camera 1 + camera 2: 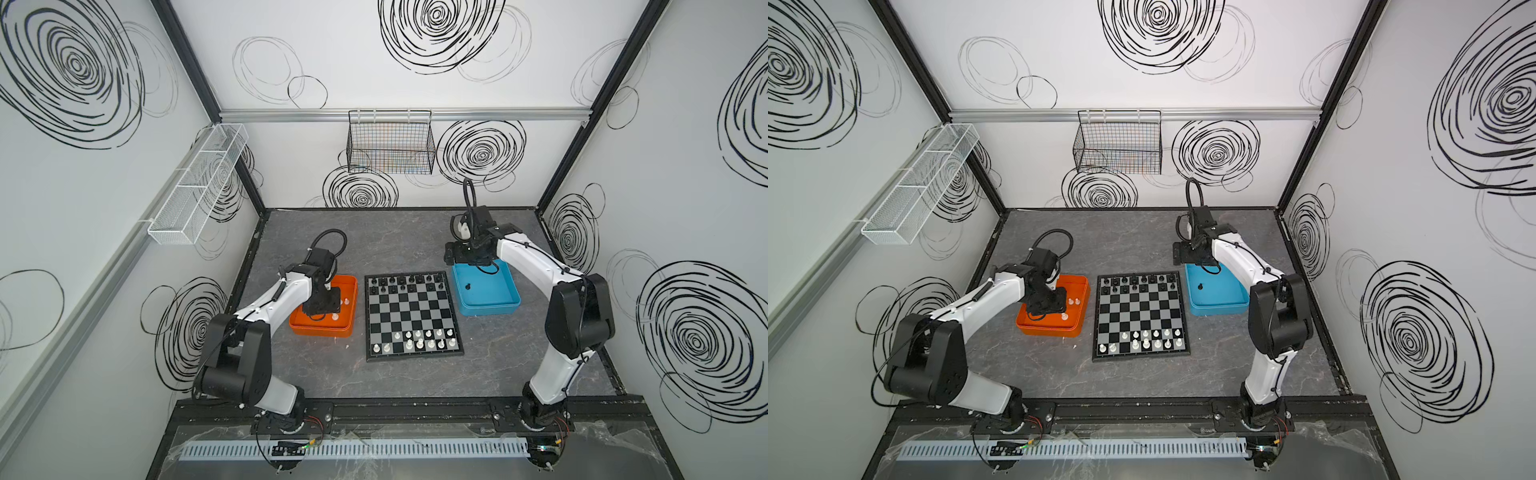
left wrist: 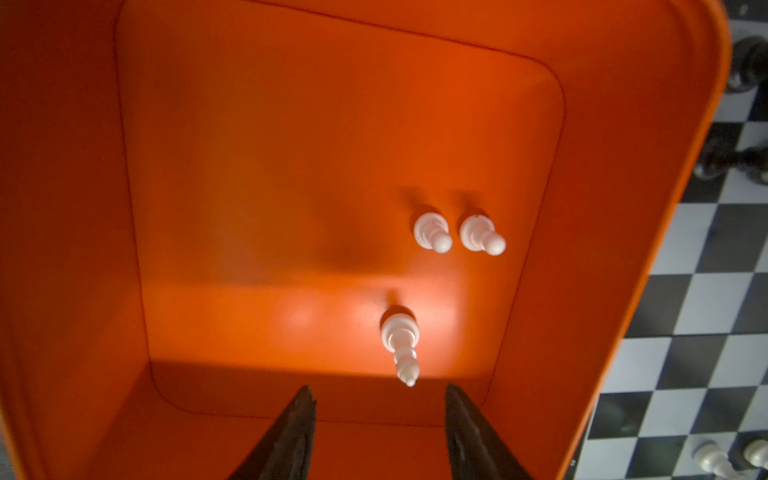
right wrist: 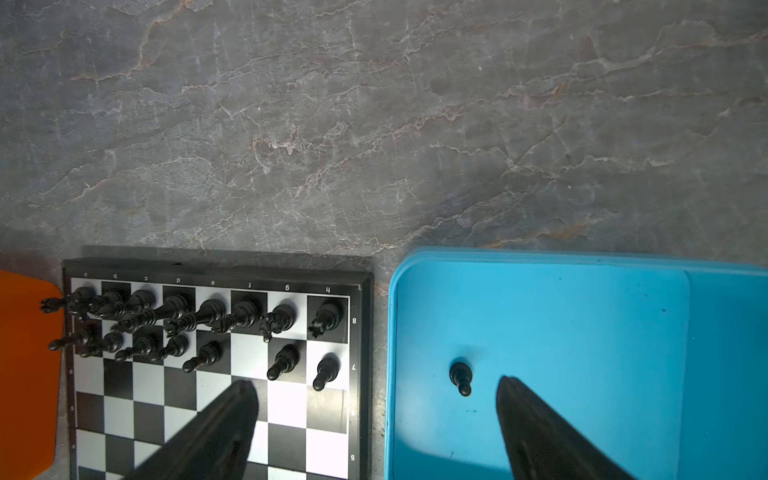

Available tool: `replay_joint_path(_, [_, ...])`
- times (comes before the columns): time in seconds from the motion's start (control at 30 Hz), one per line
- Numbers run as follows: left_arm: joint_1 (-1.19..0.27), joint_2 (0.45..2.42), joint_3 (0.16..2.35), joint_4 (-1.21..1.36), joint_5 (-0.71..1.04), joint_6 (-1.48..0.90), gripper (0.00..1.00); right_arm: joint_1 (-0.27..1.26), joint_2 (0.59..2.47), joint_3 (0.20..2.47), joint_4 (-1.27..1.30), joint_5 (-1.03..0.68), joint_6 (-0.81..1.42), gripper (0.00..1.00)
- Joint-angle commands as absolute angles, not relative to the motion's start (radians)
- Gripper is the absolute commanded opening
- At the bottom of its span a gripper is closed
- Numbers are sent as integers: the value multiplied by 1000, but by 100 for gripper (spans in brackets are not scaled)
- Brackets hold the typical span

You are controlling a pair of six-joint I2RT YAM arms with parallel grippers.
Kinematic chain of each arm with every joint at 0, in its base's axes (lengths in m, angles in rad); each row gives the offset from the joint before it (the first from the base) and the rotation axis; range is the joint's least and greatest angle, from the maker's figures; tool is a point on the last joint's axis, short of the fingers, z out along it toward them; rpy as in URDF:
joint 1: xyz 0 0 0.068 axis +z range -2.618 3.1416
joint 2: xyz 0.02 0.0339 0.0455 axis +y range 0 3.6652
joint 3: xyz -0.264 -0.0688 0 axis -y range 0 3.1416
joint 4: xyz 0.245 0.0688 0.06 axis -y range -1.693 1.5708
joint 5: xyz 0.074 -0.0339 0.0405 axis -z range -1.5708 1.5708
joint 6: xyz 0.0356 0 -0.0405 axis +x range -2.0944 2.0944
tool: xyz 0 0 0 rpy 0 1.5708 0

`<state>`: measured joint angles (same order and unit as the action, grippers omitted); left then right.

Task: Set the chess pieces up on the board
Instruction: 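Raise right gripper back over blue tray while left gripper lowers into orange tray, then close left gripper on the white pawn nearest the robot in orange tray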

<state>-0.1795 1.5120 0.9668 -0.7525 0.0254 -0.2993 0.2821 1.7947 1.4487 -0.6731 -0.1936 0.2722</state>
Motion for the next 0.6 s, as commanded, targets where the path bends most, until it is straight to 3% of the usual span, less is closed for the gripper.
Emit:
replay_joint_path(0.0, [-191,1532,968,-731,23,-312,51,272,1784,1432,-660,-192,262,94])
replay_joint_path(0.57, [-218,1595,968,-696,18,-329,37,236,1786,1392,-641,-201,253,94])
